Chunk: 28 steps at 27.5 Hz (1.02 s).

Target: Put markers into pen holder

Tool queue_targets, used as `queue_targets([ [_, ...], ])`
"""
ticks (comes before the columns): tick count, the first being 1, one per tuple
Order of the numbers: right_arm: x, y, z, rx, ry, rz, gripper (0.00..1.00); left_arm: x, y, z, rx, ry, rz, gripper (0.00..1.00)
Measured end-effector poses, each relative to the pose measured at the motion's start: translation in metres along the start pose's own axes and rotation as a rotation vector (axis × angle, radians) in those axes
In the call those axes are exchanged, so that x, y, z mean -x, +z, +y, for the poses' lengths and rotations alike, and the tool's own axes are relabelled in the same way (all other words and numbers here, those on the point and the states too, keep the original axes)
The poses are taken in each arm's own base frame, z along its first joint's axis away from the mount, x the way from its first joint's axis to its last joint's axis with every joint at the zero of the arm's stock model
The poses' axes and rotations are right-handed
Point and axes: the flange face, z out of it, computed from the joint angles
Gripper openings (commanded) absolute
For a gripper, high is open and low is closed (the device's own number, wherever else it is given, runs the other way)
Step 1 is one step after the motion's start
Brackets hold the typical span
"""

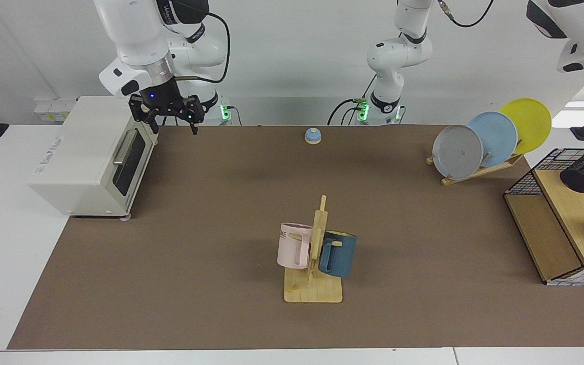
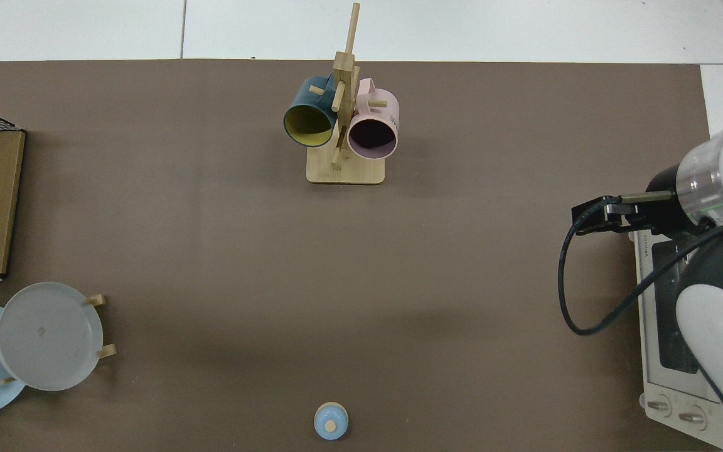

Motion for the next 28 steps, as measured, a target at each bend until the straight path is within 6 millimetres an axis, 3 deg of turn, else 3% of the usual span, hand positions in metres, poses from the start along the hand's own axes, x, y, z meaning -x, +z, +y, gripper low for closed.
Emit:
queue_targets([
  [15,0.0,0.0,0.001,0.0,0.001,0.0,1.0,-0.018,0.065,-0.011,0.042,0.16,-0.051,0.0],
  [28,0.0,0.0,0.001,0.0,0.001,0.0,1.0,-0.007,0.078,-0.005,0.063,0.183,-0.054,0.0],
])
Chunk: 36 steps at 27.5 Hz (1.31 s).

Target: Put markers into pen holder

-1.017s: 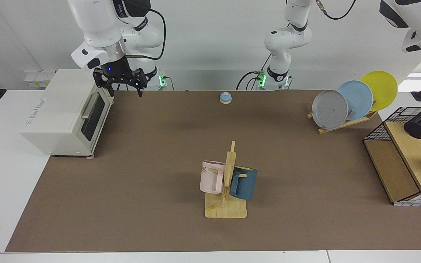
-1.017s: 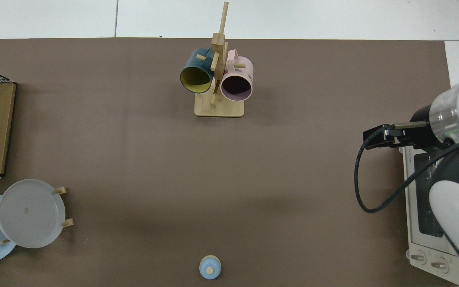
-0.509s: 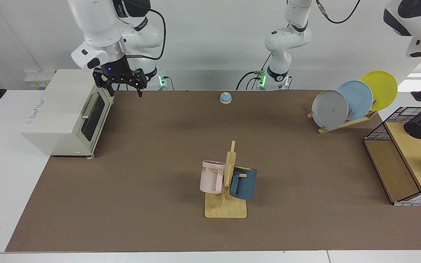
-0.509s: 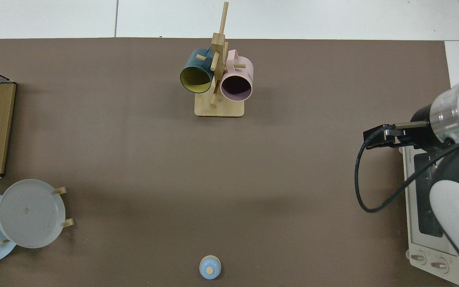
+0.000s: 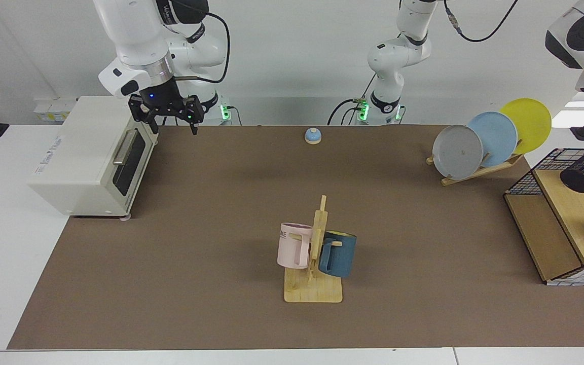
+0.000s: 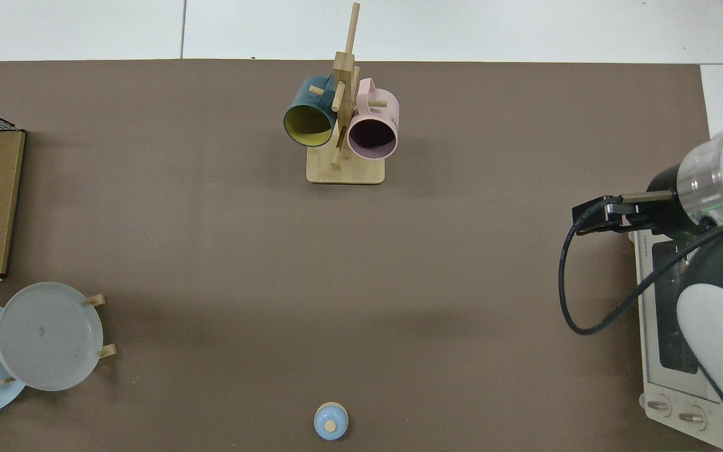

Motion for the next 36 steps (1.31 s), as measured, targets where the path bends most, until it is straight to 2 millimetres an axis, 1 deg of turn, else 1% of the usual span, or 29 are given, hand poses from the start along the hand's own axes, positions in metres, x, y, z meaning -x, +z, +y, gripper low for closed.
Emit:
queue_targets([
  [5,0.0,0.0,0.0,0.0,0.0,0.0,1.0,0.006,0.009,0.004,0.0,0.01,-0.005,0.0],
  [9,0.0,0.0,0.0,0.0,0.0,0.0,1.0,0.004,0.025,0.006,0.009,0.024,0.001,0.0],
  [12,0.0,0.0,0.0,0.0,0.0,0.0,1.0,-0.003,0.043,0.002,0.009,0.034,0.009,0.0],
  [15,0.0,0.0,0.0,0.0,0.0,0.0,1.0,-0.011,0.055,-0.002,0.01,0.047,0.019,0.0],
  [20,0.0,0.0,0.0,0.0,0.0,0.0,1.0,-0.025,0.065,-0.008,0.019,0.068,0.033,0.0],
  [28,0.0,0.0,0.0,0.0,0.0,0.0,1.0,-0.058,0.09,-0.013,0.052,0.105,0.068,0.0],
  [32,0.0,0.0,0.0,0.0,0.0,0.0,1.0,-0.066,0.097,-0.01,0.065,0.117,0.079,0.0],
  [36,0.0,0.0,0.0,0.0,0.0,0.0,1.0,-0.07,0.101,-0.008,0.072,0.123,0.084,0.0],
])
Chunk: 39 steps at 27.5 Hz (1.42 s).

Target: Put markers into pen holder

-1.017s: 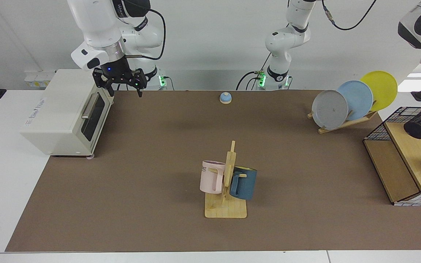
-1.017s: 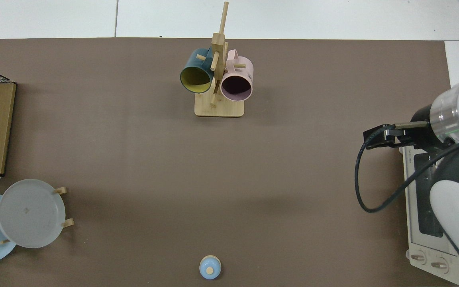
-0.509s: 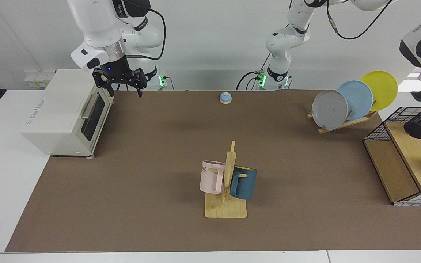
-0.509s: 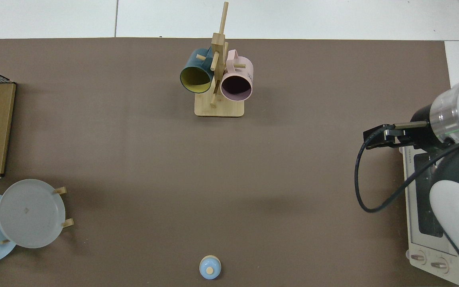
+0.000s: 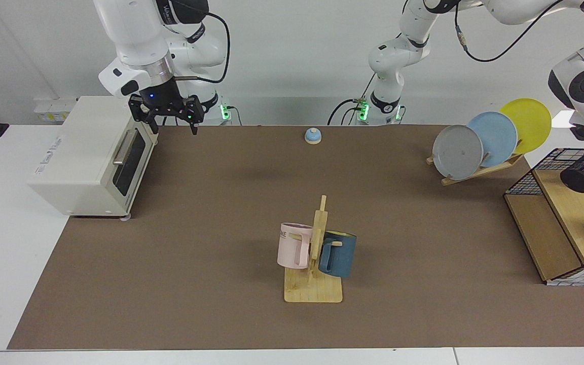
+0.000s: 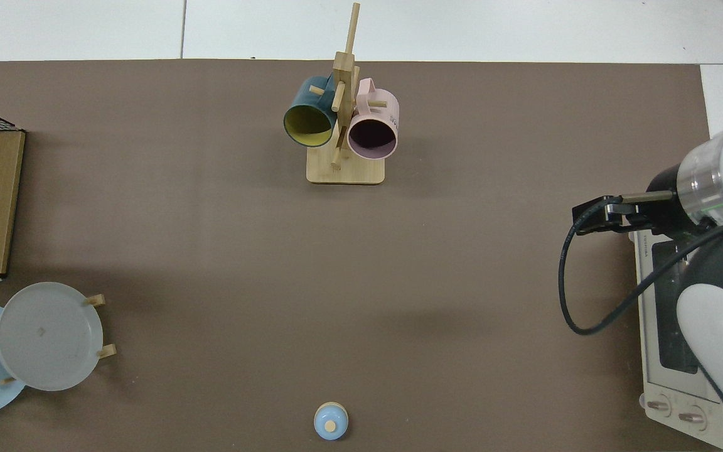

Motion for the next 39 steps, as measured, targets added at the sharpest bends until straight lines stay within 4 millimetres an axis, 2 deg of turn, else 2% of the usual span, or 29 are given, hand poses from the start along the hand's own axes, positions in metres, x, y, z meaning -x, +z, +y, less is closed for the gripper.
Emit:
queue_targets([
  [11,0.0,0.0,0.0,0.0,0.0,0.0,1.0,-0.016,0.019,0.006,0.027,-0.005,0.019,0.0],
  [39,0.0,0.0,0.0,0.0,0.0,0.0,1.0,-0.048,0.036,0.009,0.045,0.0,0.096,0.0],
])
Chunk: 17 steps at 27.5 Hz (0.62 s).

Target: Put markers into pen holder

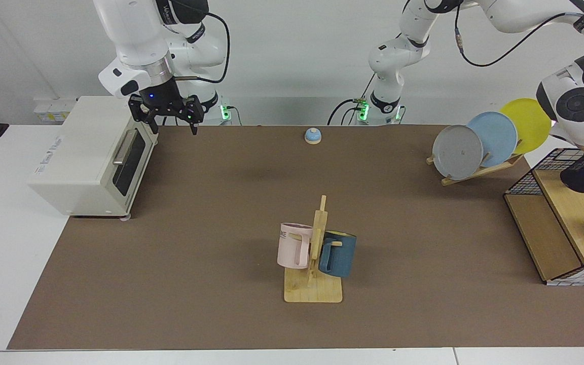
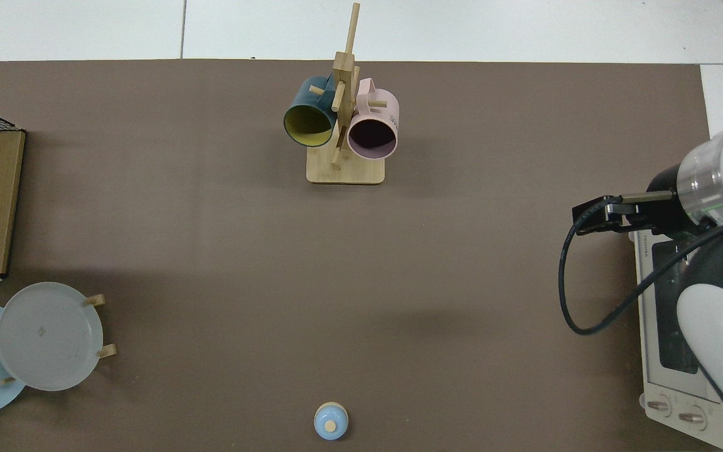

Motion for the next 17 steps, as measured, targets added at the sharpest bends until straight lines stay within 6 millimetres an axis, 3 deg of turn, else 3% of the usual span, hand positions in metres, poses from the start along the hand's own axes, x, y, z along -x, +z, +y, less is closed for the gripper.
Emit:
queue_targets([
  [14,0.0,0.0,0.0,0.0,0.0,0.0,1.0,0.0013,0.0054,0.0047,0.008,-0.023,0.032,0.0],
  [17,0.0,0.0,0.0,0.0,0.0,0.0,1.0,0.0018,0.0073,0.006,0.011,-0.03,0.04,0.06],
])
